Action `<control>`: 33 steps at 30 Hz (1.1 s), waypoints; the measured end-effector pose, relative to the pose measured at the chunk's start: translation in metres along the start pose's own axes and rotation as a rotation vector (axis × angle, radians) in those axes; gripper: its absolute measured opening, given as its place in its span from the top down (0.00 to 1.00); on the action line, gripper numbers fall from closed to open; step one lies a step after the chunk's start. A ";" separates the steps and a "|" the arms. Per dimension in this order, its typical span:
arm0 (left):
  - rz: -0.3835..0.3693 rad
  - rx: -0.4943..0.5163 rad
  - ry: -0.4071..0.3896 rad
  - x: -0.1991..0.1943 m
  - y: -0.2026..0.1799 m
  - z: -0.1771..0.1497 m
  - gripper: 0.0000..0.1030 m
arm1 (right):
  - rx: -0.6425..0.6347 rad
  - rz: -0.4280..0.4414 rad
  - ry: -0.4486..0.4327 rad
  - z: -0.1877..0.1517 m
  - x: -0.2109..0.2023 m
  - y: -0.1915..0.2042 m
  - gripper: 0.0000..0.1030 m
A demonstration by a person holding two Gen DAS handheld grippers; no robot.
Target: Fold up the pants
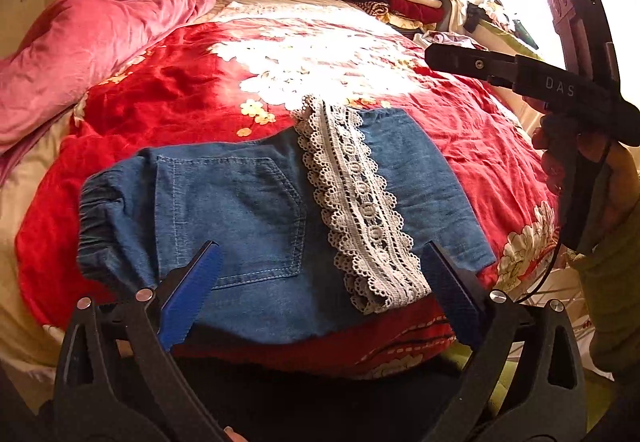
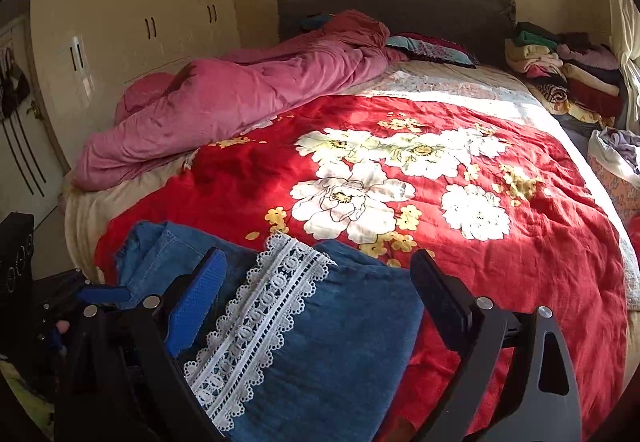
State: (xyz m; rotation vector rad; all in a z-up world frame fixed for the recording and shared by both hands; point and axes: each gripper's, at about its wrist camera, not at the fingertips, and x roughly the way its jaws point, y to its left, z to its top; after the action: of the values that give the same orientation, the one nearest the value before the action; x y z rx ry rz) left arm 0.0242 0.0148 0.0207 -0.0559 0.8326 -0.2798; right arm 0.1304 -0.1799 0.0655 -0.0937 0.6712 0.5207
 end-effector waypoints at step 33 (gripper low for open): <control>0.155 -0.298 0.007 -0.016 0.115 -0.030 0.10 | -0.232 0.185 0.174 0.024 0.098 0.123 0.10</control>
State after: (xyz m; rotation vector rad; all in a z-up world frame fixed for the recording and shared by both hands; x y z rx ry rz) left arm 0.0175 0.1319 -0.0065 -0.2681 0.8758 -0.0087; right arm 0.1483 -0.0250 0.0340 -0.2996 0.7922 0.7746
